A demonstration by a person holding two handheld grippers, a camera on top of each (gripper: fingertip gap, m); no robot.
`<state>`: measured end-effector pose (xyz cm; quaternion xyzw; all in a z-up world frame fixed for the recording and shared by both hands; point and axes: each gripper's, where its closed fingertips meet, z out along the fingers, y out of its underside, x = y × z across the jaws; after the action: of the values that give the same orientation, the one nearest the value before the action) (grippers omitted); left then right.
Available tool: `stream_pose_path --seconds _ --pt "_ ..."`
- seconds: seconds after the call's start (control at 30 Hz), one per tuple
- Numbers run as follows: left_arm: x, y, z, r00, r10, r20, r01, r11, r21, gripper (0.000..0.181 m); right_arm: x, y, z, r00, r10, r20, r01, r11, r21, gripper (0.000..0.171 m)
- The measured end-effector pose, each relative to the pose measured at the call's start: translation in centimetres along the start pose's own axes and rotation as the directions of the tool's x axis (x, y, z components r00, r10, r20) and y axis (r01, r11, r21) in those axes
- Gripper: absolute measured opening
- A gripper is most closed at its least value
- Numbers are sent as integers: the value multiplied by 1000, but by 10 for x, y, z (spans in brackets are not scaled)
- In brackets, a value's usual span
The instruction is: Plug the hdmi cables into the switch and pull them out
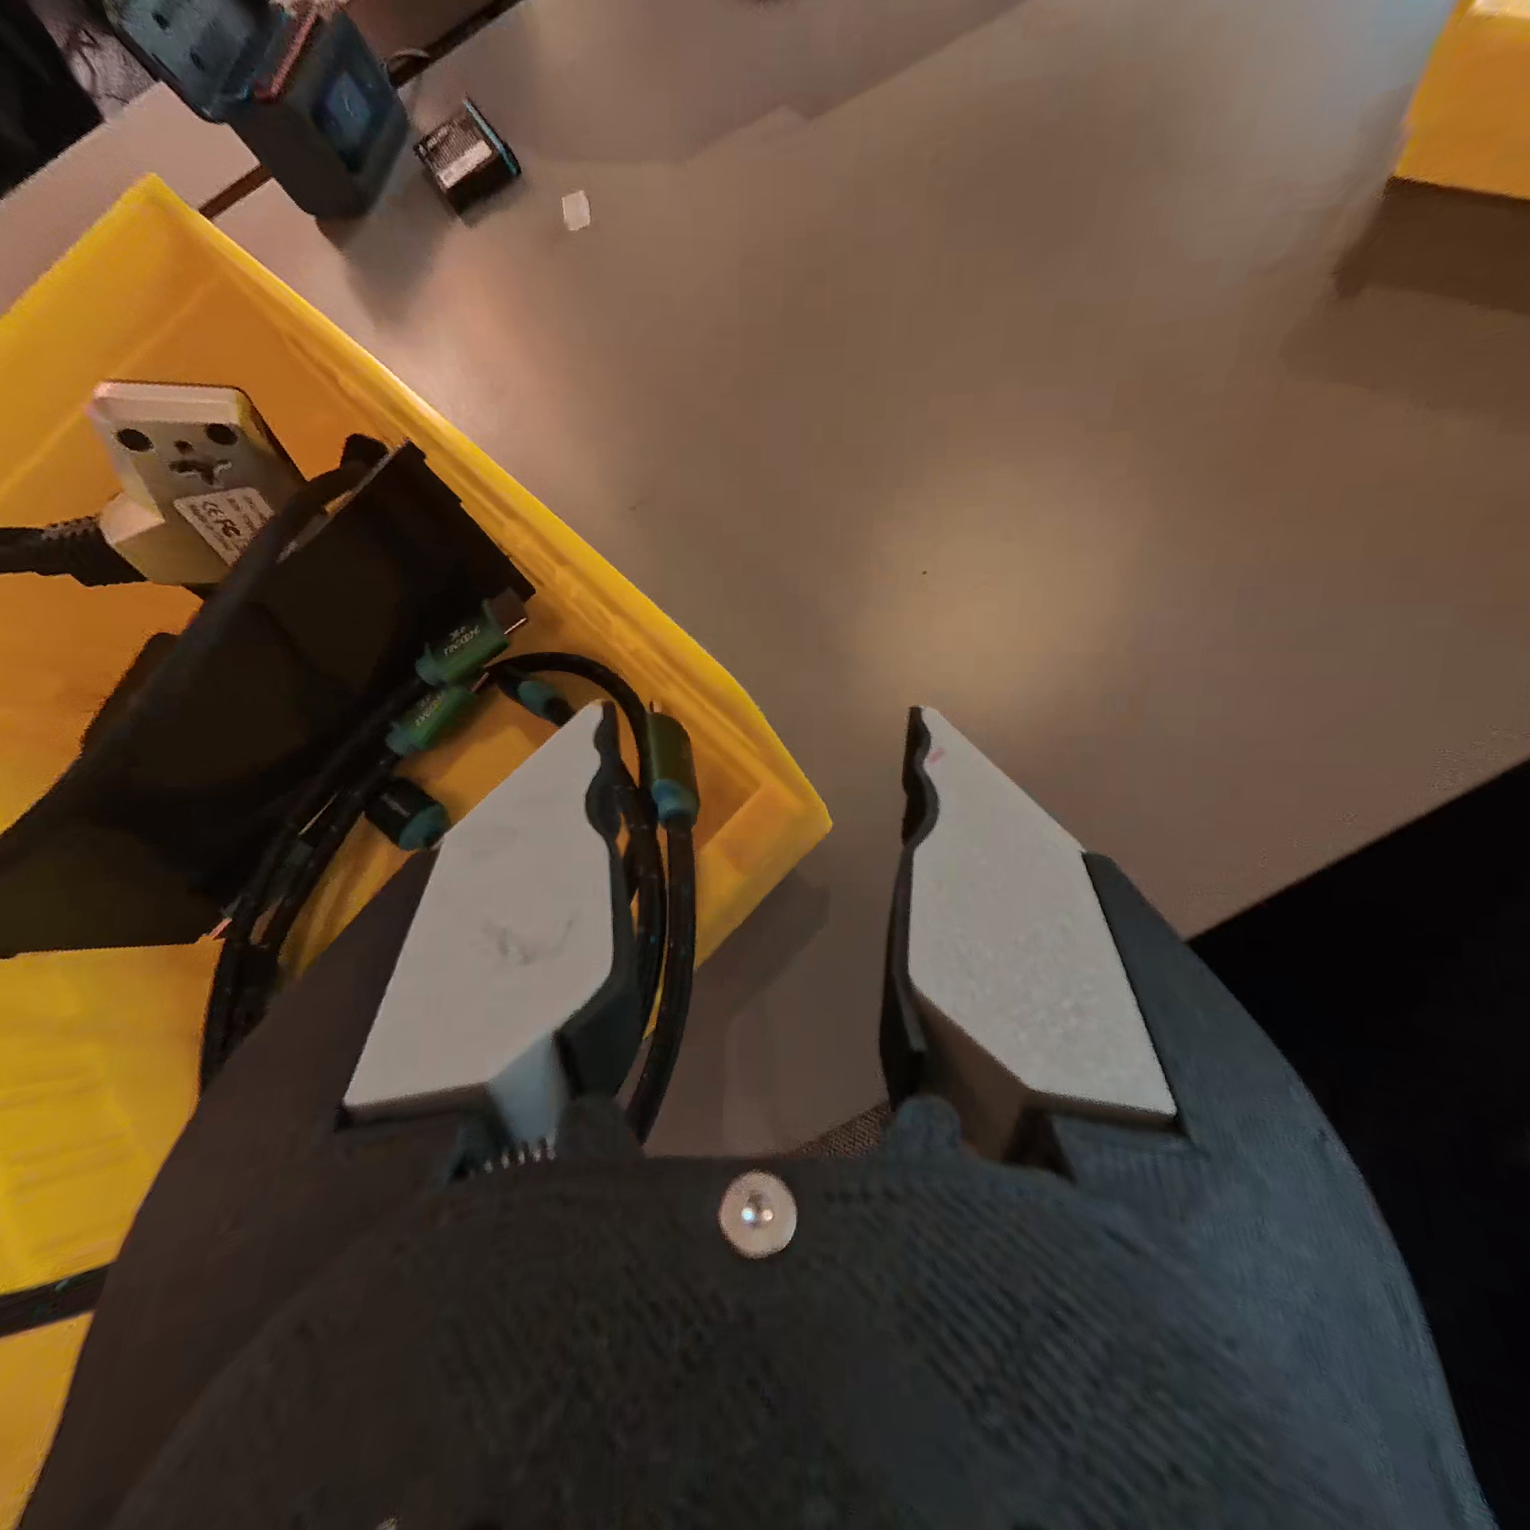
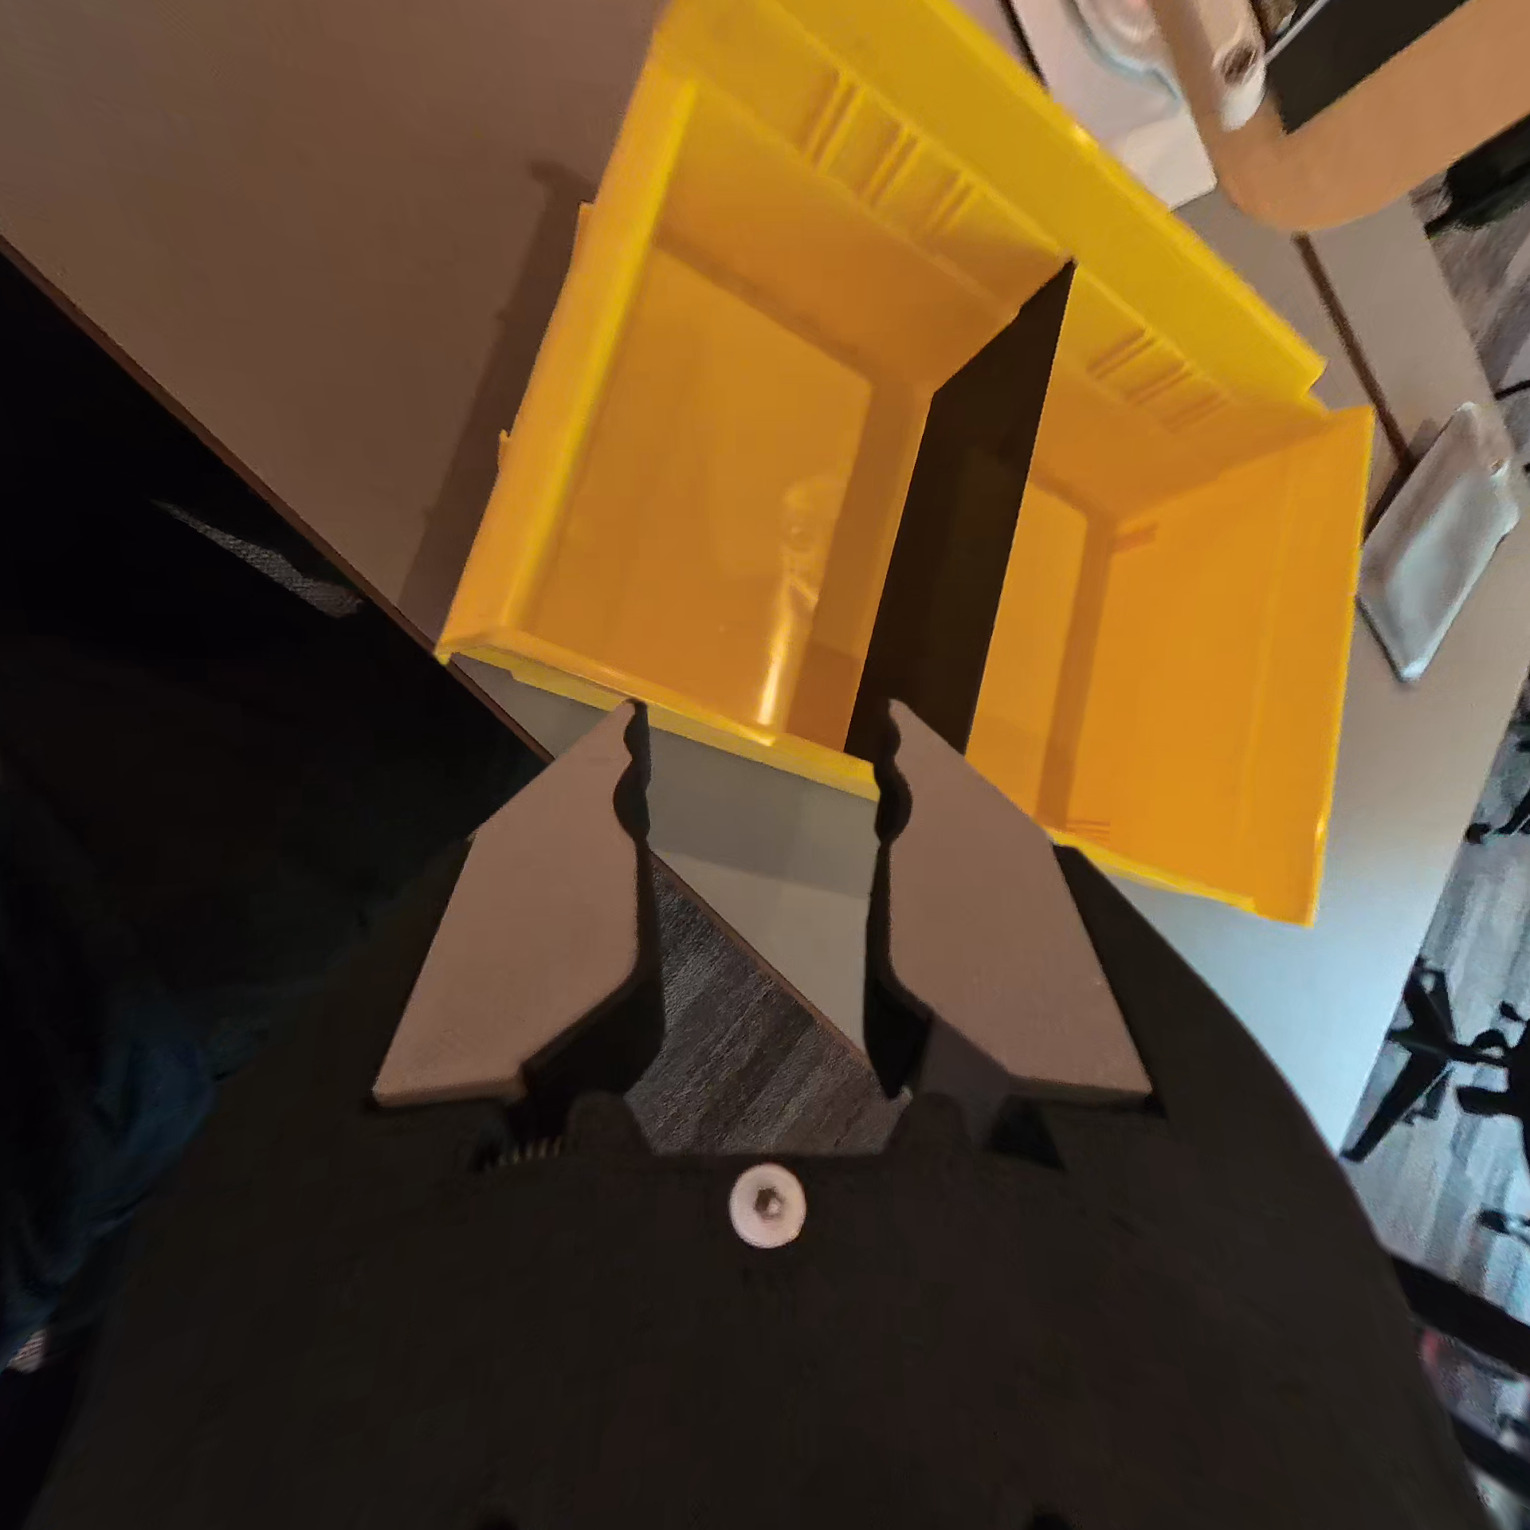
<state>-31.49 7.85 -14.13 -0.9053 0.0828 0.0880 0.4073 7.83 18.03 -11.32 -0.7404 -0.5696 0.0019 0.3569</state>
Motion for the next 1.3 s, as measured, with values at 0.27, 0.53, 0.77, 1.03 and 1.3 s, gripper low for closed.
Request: stream_pose_path --seconds 0.27,0.53,0.77,1.03,1.3 --pt "-12 17 26 998 28 61 -25 999 -48 53 -34 -19 -22 988 -123 97 111 986 121 52" --pt "-9 22 20 989 144 21 -142 988 -67 36 -67 -73 -1 987 -87 137 54 972 229 50" --pt "-18 28 5 996 -41 -82 37 998 -52 36 -15 -16 16 998 -48 -29 47 999 -18 61" --pt "-35 32 -8 989 -130 -77 126 991 -49 50 60 13 -33 958 225 -175 -206 971 121 48" --pt "-25 20 0 997 -68 -28 67 998 -18 36 -21 -35 8 996 -84 -37 87 992 89 60"
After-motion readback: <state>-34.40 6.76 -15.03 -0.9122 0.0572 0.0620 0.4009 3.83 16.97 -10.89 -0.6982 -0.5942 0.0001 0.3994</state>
